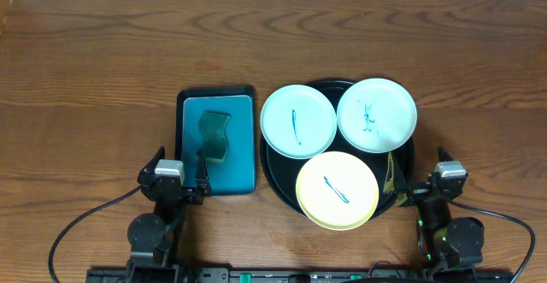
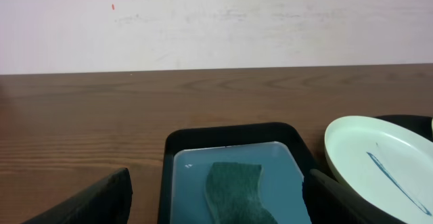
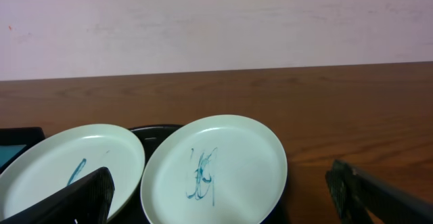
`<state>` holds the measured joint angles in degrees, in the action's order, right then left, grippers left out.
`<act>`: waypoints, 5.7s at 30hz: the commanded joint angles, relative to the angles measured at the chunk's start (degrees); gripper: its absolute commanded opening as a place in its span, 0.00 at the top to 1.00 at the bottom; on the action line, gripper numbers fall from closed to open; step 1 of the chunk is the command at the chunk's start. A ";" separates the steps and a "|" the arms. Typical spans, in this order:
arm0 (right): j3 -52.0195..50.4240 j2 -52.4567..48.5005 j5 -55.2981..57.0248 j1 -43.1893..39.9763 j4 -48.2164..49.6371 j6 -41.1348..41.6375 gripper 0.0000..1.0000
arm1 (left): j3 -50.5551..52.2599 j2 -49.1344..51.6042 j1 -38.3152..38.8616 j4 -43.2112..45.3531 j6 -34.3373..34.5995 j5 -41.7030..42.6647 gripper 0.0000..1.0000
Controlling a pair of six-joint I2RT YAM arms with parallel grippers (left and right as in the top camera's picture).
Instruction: Clean dirty plates on tray and stack at the side
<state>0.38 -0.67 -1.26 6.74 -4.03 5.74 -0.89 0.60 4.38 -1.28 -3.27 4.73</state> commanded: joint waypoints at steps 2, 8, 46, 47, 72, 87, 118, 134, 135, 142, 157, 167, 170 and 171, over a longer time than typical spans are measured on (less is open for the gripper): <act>-0.07 0.24 0.59 0.48 -0.26 -0.68 0.01 | 0.66 -0.26 -0.09 -2.36 -0.79 0.63 0.19; -0.07 0.24 0.59 0.48 -0.24 -0.68 0.01 | 0.66 -0.26 -0.09 -2.36 -0.79 0.63 0.19; -0.04 0.20 0.52 0.48 -0.28 4.09 0.01 | -0.68 0.02 -0.09 -2.73 9.44 0.87 0.19; -0.04 0.09 0.42 0.48 -0.26 4.09 0.01 | -1.14 0.02 -0.09 -3.02 9.44 0.90 0.19; 30.49 -35.71 -3.93 0.48 -26.01 8.35 0.01 | -36.37 36.46 -0.09 -31.54 10.05 5.40 0.19; 45.38 -54.73 -5.70 0.48 -41.83 4.50 0.01 | -55.71 56.63 -0.09 -52.59 10.03 5.35 0.19; 45.35 -54.73 -8.24 0.48 -41.64 4.50 0.01 | -55.67 56.63 -0.09 -48.33 10.01 5.33 0.19; 45.35 -54.75 -8.26 0.48 -41.66 4.79 0.01 | -55.60 56.87 -0.09 -46.56 9.90 4.66 0.19; 45.35 -54.75 -8.28 0.48 -41.64 4.96 0.01 | -55.60 57.13 -0.09 -46.25 9.77 4.68 0.19; 45.35 -54.75 -8.28 0.48 -41.62 4.96 0.01 | -55.69 64.04 -0.09 -43.28 9.77 4.70 0.19; 45.35 -54.75 -8.26 0.48 -41.59 4.96 0.01 | -56.48 82.51 0.81 -30.25 9.77 4.26 0.29; 45.35 -54.75 -8.26 0.48 -41.62 4.94 0.01 | -56.46 92.74 3.48 -28.59 9.79 2.08 0.36; 45.35 -54.75 -8.26 0.48 -41.62 4.94 0.01 | -56.46 94.33 3.48 -28.59 9.79 2.01 0.37; 45.35 -54.75 -8.26 0.48 -41.62 4.94 0.01 | -56.46 94.57 3.48 -28.59 9.79 1.86 0.37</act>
<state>44.47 -55.40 -9.23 6.74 -45.63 11.07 -55.44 94.11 7.79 -29.93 6.22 8.12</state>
